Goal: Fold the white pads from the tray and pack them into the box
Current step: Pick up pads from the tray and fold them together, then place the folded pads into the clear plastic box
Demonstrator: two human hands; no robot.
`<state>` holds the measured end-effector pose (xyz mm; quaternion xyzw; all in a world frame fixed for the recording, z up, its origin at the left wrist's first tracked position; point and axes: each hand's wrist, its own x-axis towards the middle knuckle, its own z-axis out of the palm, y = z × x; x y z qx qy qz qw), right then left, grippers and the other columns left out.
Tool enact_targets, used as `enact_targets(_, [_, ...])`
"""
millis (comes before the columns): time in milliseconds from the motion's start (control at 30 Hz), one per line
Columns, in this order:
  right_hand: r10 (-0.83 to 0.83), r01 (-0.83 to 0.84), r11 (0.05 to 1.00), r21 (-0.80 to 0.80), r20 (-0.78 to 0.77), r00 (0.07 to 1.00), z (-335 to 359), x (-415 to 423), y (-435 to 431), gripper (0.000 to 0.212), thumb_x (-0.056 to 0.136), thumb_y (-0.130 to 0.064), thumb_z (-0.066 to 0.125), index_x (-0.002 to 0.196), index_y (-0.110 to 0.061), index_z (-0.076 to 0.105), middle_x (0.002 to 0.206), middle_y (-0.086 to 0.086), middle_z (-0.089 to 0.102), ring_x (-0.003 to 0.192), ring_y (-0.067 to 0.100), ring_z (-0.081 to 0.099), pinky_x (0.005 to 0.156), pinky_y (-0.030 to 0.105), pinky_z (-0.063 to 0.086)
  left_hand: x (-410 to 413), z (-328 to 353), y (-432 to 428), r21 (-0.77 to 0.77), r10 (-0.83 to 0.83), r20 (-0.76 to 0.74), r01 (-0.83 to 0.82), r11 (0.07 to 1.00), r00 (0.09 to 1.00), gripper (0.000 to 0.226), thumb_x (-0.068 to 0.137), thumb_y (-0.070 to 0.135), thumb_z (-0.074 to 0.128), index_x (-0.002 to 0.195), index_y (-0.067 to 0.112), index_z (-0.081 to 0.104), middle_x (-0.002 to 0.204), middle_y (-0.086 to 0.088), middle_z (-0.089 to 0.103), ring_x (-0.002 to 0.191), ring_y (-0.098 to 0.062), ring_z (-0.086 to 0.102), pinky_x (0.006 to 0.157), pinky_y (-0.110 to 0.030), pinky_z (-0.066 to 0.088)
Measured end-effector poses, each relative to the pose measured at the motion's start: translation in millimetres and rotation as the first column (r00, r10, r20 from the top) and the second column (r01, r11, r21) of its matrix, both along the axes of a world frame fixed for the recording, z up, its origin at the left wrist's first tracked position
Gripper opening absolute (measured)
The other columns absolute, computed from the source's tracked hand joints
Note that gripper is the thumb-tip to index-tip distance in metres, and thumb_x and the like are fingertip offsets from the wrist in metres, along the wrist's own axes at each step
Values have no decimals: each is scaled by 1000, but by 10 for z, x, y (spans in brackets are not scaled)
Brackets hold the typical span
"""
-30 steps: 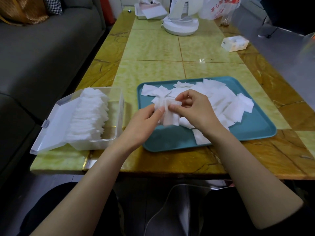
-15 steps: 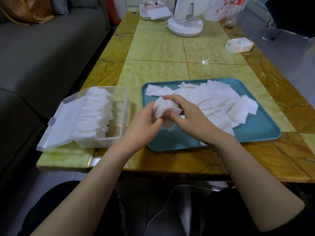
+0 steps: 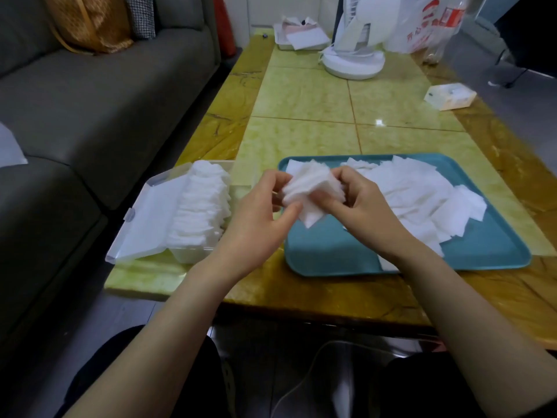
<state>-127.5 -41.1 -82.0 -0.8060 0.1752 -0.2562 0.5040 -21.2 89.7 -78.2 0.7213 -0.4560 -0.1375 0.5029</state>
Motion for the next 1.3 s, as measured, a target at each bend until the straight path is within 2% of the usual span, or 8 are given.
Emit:
enact_targets(167, [-143, 127, 978, 168, 85, 986, 142, 344, 6, 15, 92, -19, 57, 103, -12, 50, 97, 6, 61, 81, 12, 63, 65, 22, 56, 479, 210, 195, -30, 186, 162, -183, 983, 969, 16, 94, 14, 54, 109, 21, 55, 110, 6, 58, 97, -8, 56, 78, -15, 42])
enact_targets(300, [-124, 107, 955, 278, 42, 991, 223, 804, 17, 25, 91, -11, 58, 111, -4, 45, 106, 9, 59, 85, 15, 64, 66, 22, 57, 1023, 237, 241, 212, 178, 417, -286, 934, 891, 29, 96, 20, 51, 123, 12, 57, 127, -3, 53, 114, -18, 51, 90, -23, 36])
enact_targets(467, [-128, 139, 978, 158, -76, 989, 199, 1343, 40, 31, 86, -11, 58, 114, -3, 47, 115, 14, 58, 98, 24, 63, 80, 38, 57, 1340, 109, 103, 527, -42, 553, -311, 791, 832, 37, 99, 30, 42, 130, 12, 51, 133, -9, 50, 125, -28, 44, 98, -36, 32])
enact_targets(633, [-110, 117, 993, 25, -181, 977, 161, 1646, 130, 41, 75, -26, 57, 109, -4, 50, 105, 12, 61, 94, 28, 63, 81, 51, 53, 1431, 91, 35, 584, -152, 646, -356, 730, 748, 40, 102, 32, 33, 114, 9, 63, 118, -12, 49, 115, -29, 44, 92, -36, 32])
enact_targets(900, [-35, 3, 992, -127, -245, 969, 52, 1855, 150, 23, 82, -15, 63, 98, -11, 48, 98, 9, 59, 93, 28, 60, 82, 43, 52, 1522, 69, 15, 623, -190, 567, -266, 736, 802, 24, 100, 32, 33, 88, 17, 47, 111, -9, 59, 102, -27, 51, 76, -32, 24])
enact_targets(1033, [23, -99, 958, -270, -269, 963, 48, 1872, 110, 24, 81, -16, 67, 98, -9, 51, 89, 2, 54, 80, 18, 49, 58, 21, 37, 1547, 61, 47, 641, -218, 504, -194, 742, 836, 22, 99, 36, 36, 90, 19, 46, 99, -1, 51, 91, -18, 40, 78, -32, 21])
enact_targets(1167, [58, -158, 920, -358, -274, 960, 3, 1843, 88, 21, 77, -17, 72, 91, -9, 57, 82, 1, 57, 74, 17, 49, 53, 14, 32, 1544, 35, 53, 679, -245, 441, -142, 720, 863, 23, 97, 38, 35, 80, 26, 43, 95, 3, 48, 93, -16, 38, 84, -33, 20])
enact_targets(1300, [73, -185, 881, -435, -262, 962, -17, 1818, 105, 17, 74, -18, 73, 79, -14, 58, 72, -1, 56, 68, 17, 48, 55, 18, 33, 1574, -5, 65, 689, -258, 435, -134, 712, 863, 32, 96, 44, 34, 98, 20, 56, 105, 1, 56, 104, -20, 47, 84, -34, 21])
